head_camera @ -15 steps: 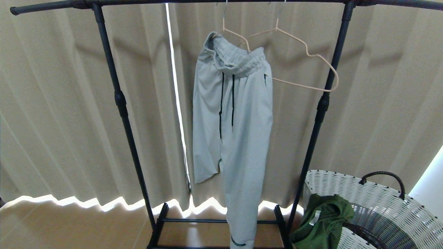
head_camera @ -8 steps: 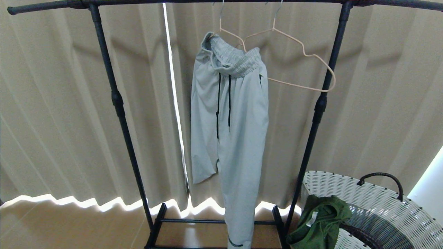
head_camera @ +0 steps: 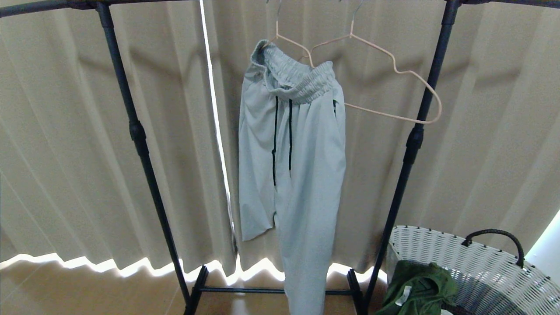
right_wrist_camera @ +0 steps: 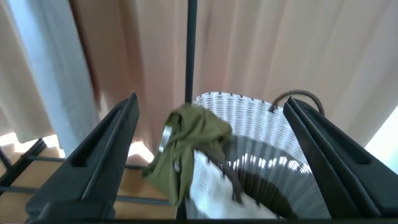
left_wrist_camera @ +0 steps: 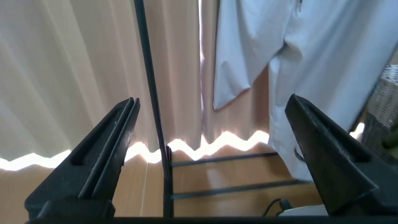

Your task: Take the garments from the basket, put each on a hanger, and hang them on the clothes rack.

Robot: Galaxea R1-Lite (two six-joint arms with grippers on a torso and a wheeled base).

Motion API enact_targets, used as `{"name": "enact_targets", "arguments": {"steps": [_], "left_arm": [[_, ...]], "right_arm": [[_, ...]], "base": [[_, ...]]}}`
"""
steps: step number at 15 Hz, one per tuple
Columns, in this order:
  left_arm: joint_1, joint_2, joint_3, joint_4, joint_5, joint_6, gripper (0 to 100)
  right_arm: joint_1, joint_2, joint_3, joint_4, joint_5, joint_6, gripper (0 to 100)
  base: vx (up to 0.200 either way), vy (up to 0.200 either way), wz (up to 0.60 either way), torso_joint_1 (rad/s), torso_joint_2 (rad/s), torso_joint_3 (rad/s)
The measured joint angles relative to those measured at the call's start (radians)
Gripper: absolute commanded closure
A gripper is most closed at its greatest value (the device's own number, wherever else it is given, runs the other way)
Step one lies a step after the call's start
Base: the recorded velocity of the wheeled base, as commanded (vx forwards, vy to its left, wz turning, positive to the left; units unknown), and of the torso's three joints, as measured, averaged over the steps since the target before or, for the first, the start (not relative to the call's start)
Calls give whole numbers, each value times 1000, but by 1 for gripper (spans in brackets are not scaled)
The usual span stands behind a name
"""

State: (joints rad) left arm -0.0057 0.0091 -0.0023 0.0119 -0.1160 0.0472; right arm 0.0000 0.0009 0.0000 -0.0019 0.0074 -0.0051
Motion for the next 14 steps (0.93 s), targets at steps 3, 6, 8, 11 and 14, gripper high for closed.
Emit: {"name": "enact_targets", "arguments": {"steps": [3, 6, 8, 11, 14], "left_arm": [[0, 0, 0, 2, -2, 1, 0], [0, 0, 0, 2, -2, 10, 0], [0, 0, 0, 2, -3, 10, 0], [0, 0, 0, 2, -3, 10, 0], [0, 0, 0, 2, -2, 10, 0]], "right_arm": [[0, 0, 0, 0, -2, -15, 0], [0, 1, -10, 48, 2, -99, 0], [1, 31, -74, 167, -2, -178, 0], [4, 173, -180, 280, -7, -271, 0], [5, 399, -212, 301, -16, -422, 0]], "base": [[200, 0, 0, 2, 7, 5], [133, 0, 0, 2, 2, 0], [0, 0, 0, 0, 0, 0], [0, 0, 0, 0, 0, 0], [0, 0, 0, 0, 0, 0]]}}
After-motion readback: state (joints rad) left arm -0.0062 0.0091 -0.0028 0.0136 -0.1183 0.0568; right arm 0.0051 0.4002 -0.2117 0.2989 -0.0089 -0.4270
